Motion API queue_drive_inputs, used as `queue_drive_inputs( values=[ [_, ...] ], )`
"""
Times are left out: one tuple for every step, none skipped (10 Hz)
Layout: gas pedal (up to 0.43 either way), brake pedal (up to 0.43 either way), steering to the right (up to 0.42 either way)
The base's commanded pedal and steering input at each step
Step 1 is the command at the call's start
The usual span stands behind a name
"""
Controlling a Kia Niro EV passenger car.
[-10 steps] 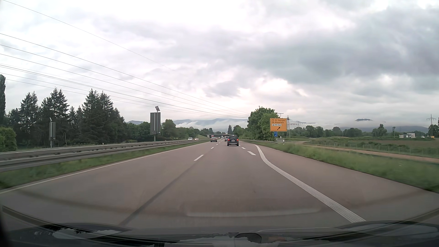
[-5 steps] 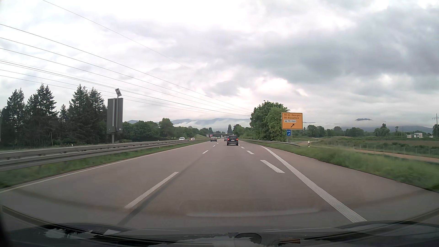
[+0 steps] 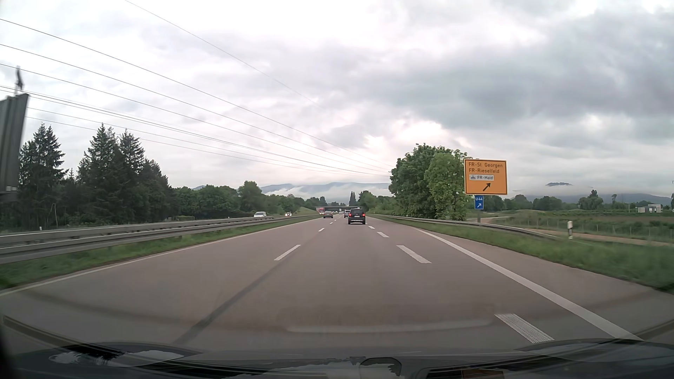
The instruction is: Follow the waypoints while adhering to traffic rules and regulations
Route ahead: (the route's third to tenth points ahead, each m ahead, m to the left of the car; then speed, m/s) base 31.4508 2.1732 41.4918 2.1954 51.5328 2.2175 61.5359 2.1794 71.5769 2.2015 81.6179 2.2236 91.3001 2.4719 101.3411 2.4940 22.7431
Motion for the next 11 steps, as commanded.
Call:
queue_drive_inputs(
  values=[
    [0.118,0.000,0.000],
    [0.118,0.000,0.000],
    [0.118,0.000,0.000],
    [0.118,0.000,0.000],
    [0.118,0.000,0.000],
    [0.118,0.000,0.000],
    [0.118,0.000,0.000],
    [0.118,0.000,0.000],
    [0.118,0.000,0.000],
    [0.118,0.000,0.000],
    [0.118,0.000,0.000]
  ],
)
